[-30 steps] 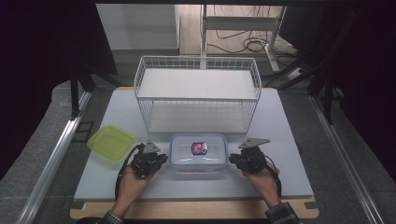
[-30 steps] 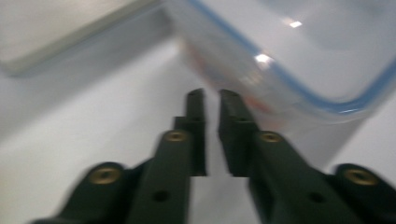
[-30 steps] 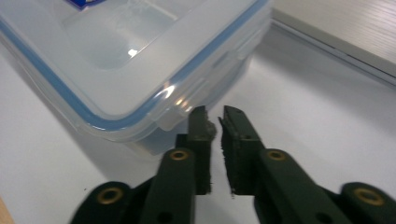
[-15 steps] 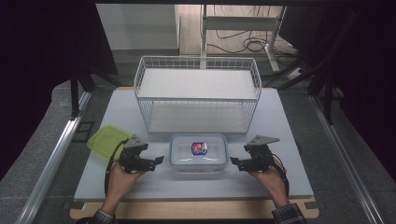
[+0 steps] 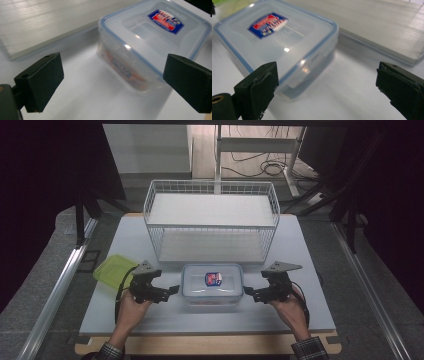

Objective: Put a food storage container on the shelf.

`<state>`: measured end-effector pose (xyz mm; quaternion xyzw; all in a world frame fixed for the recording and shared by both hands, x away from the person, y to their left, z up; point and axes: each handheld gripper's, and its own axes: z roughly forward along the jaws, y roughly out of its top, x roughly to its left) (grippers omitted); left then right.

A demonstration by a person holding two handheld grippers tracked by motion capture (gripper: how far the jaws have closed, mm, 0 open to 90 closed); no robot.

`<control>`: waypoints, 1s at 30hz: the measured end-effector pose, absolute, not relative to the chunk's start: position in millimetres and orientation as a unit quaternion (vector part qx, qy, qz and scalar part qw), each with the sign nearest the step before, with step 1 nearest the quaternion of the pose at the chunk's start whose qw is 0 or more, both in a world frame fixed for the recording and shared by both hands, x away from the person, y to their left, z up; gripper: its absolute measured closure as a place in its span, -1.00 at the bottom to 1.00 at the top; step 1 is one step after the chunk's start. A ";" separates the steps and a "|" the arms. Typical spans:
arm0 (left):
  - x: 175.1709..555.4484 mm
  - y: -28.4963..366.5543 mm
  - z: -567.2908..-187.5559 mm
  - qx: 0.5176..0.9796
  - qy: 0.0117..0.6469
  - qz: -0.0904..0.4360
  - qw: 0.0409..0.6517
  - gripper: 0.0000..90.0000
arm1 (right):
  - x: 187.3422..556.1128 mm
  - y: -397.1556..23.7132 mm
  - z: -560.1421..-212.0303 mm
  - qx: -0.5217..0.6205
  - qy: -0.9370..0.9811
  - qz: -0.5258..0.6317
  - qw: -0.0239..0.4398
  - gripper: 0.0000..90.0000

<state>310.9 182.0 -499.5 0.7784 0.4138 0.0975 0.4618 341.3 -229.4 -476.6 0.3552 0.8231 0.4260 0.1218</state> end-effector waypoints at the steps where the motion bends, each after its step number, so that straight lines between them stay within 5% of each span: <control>1: 312.7 179.5 -498.6 0.780 0.412 0.088 0.463 -0.94 | 341.8 -224.9 -473.9 0.354 0.823 0.427 0.118 -0.89; 14: 337.5 149.3 -502.5 0.804 0.397 0.023 0.441 -0.95 | 360.9 -193.5 -479.1 0.367 0.840 0.396 0.051 -0.96; 21: 350.8 142.1 -520.4 0.793 0.403 -0.089 0.449 -1.00 | 378.4 -190.1 -497.3 0.396 0.820 0.408 -0.065 -0.90; 25: 350.9 142.9 -520.4 0.792 0.407 -0.103 0.443 -1.00 | 379.4 -190.0 -500.9 0.403 0.816 0.404 -0.089 -0.91; 30: 345.1 150.8 -516.9 0.784 0.422 -0.127 0.438 -0.75 | 374.8 -195.1 -498.0 0.410 0.812 0.403 -0.096 -0.74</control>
